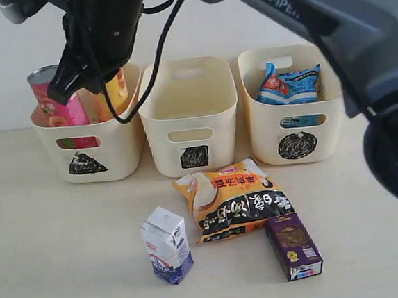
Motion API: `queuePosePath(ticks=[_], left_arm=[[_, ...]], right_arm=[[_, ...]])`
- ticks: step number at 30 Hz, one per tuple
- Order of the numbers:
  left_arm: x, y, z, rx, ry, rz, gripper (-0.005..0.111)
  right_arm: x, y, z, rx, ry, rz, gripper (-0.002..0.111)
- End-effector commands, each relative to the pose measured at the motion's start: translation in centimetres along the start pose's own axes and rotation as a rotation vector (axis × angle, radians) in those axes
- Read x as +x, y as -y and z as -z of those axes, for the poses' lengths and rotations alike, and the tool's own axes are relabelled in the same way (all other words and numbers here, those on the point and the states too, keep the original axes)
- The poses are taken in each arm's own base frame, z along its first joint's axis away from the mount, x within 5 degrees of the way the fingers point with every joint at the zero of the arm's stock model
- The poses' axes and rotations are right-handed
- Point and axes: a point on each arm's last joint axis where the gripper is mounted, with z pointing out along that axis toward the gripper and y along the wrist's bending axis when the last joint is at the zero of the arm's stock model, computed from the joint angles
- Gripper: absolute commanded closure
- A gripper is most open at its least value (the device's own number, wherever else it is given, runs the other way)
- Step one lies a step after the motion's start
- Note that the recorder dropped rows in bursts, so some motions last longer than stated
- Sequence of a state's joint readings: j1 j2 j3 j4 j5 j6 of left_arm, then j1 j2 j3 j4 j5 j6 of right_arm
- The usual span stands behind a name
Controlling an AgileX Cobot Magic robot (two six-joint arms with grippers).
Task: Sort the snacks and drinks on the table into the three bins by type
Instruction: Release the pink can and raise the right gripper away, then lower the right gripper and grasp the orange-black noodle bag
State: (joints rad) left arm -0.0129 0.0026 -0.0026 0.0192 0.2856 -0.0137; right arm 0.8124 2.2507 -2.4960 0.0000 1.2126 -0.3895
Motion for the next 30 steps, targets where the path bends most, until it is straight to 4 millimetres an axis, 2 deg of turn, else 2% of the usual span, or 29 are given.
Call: queuePosePath(ticks=[1, 10, 16, 21, 25, 30], left_arm=[[0.0, 0.0, 0.0, -0.002, 0.007, 0.000, 0.103], [0.0, 0.0, 0.0, -0.002, 0.007, 0.000, 0.103], [0.0, 0.0, 0.0, -0.002, 0.007, 0.000, 0.103], [0.0, 0.0, 0.0, -0.002, 0.005, 0.000, 0.103], [0.0, 0.0, 0.0, -0.002, 0.007, 0.000, 0.103], [0.0, 0.0, 0.0, -0.002, 0.007, 0.000, 0.103]], right_arm=[[0.8, -0.3, 2.3, -0.017, -0.031, -0.010, 0.109], [5.2, -2.1, 5.9, -0.073, -0.167, 0.052, 0.109], [9.6, -3.2, 7.3, -0.114, -0.278, 0.134, 0.109], [14.1, -2.2, 6.9, -0.141, -0.394, 0.083, 0.109], [17.6, -0.3, 6.1, -0.157, -0.473, -0.043, 0.109], [19.3, 0.9, 4.7, -0.159, -0.386, -0.255, 0.108]])
